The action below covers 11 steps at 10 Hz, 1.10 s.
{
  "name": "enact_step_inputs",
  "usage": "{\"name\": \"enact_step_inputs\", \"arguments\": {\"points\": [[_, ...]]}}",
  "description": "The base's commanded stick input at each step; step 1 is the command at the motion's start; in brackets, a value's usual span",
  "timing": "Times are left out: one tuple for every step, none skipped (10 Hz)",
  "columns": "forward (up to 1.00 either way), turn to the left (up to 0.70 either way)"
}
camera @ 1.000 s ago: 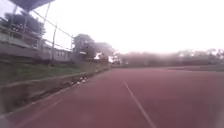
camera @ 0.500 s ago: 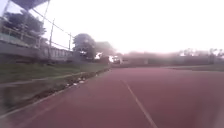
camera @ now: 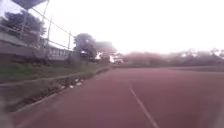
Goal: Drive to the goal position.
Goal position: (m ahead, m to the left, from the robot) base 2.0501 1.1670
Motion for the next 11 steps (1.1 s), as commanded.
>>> {"name": "enact_step_inputs", "arguments": {"points": [[0.70, 0.00], [0.70, 0.00], [0.70, 0.00], [0.70, 0.00], [0.70, 0.00], [0.70, 0.00], [0.70, 0.00], [0.70, 0.00], [0.70, 0.00], [0.70, 0.00], [0.70, 0.00]]}}
